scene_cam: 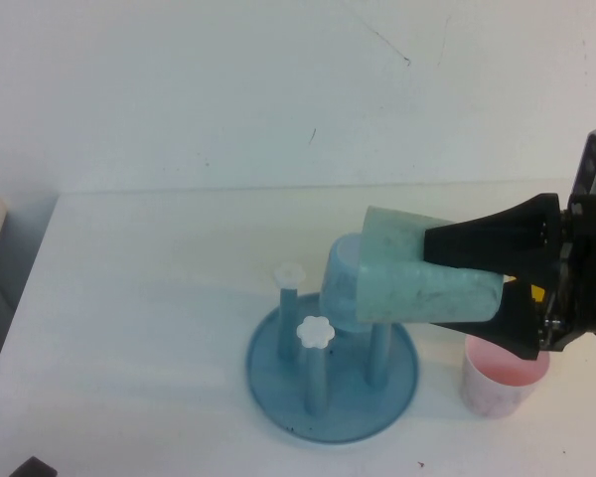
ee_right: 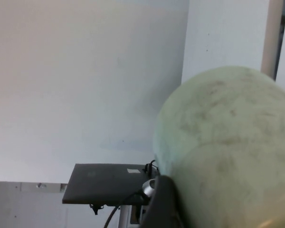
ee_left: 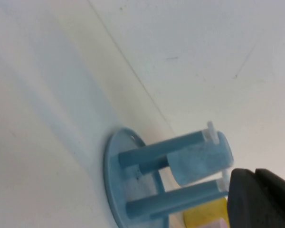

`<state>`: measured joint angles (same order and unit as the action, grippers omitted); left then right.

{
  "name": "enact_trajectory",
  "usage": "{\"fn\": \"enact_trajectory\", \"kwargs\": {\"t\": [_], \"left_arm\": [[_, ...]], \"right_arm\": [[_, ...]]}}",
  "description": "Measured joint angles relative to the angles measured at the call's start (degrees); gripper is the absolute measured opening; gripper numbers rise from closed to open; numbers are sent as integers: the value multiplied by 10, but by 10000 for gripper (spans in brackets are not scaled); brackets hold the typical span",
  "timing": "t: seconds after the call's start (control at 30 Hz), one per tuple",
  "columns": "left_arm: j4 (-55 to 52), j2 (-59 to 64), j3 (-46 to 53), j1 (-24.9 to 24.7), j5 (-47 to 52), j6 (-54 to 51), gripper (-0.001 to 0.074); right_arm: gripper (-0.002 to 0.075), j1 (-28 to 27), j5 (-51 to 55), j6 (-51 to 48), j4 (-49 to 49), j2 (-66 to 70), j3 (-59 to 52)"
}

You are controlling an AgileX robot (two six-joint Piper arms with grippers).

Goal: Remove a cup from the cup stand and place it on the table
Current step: Hand over the cup

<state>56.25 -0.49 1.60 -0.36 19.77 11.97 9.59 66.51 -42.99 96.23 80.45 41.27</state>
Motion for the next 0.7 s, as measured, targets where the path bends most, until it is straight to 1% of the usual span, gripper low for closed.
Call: {"fn": "enact_trajectory", "kwargs": {"t": [0.07,0.1,0.17,0.23,0.3,0.4,0.5,0.63,0.7], "left_arm": [[54,0,0,0,16,-53,-3],[93,0,0,0,30,-98,-3],[182,0,0,0,55,-188,-3],[308,0,0,0,84,-301,-3],[365,13,0,0,123,-404,-3],[392,62,0,0,191,-471,-3],[393,136,-12,0,258,-523,-3],[393,243,-74,0,339,-601,1],[393,309,-120,0,372,-631,19]], "right_arm": [[604,0,0,-4,-1,0,0],[604,0,0,-8,-2,0,0],[604,0,0,-24,-6,0,0],[604,0,0,-42,-10,0,0],[604,0,0,-56,-20,0,0],[604,0,0,-67,-43,0,0],[604,0,0,-69,-79,0,0],[604,0,1,-69,-134,0,0],[604,0,2,-70,-151,0,0]]}}
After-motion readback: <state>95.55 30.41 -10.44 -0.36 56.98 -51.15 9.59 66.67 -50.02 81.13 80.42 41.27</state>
